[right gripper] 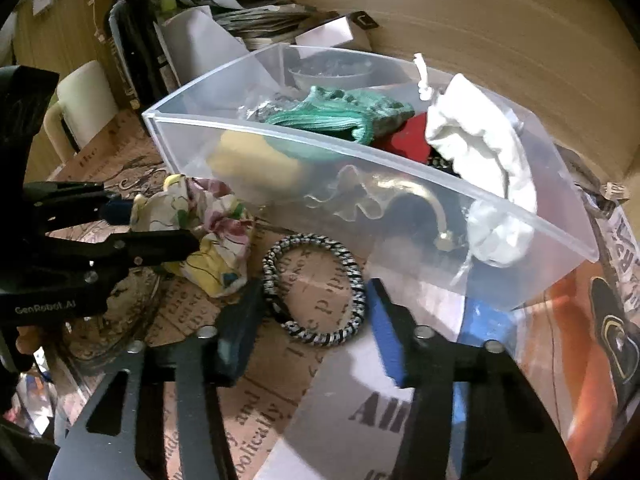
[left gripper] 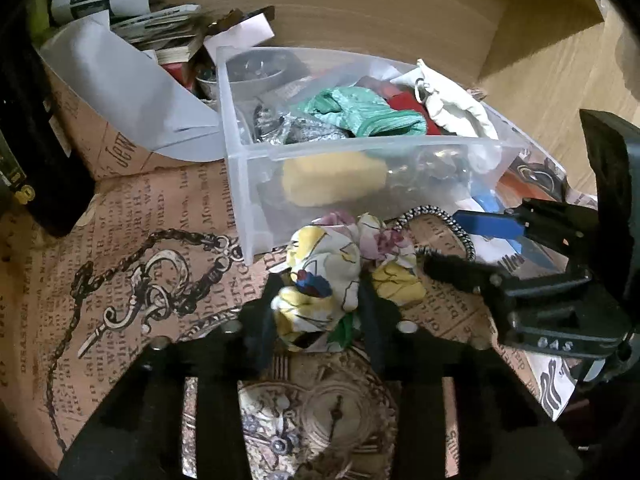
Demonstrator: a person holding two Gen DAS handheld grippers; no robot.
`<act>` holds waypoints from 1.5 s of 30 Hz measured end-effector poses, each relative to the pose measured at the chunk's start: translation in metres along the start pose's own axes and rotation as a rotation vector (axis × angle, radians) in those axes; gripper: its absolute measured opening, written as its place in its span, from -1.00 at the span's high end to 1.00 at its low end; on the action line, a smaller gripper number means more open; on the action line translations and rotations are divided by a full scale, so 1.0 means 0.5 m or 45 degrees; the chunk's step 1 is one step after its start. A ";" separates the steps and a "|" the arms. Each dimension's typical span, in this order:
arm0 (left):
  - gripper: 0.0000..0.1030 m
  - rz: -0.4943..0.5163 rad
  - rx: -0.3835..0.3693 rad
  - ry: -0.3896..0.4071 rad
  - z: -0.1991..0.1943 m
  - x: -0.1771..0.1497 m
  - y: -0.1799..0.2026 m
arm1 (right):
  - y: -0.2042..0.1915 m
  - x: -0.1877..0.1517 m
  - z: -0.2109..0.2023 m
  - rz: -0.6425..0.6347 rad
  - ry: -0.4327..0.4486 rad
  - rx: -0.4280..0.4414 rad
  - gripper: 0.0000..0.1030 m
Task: Organize soft objects
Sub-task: 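Grasp the floral fabric with the left gripper while the right gripper grasps the beaded bracelet, then drop the floral fabric and beaded bracelet into the clear box, opening both grippers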
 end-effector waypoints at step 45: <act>0.66 0.012 0.046 0.349 -0.092 0.197 0.035 | 0.043 0.097 -0.115 0.099 0.325 -0.054 0.47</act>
Point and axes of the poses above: each gripper's, at about its wrist camera, not at the fingertips, and z roughly the way its jaws point, y to its right, x to its top, the point moved 3 cm from there along z, roughly the way its jaws point, and after that the axes turned 7 degrees about x, right-handed, at the moved point
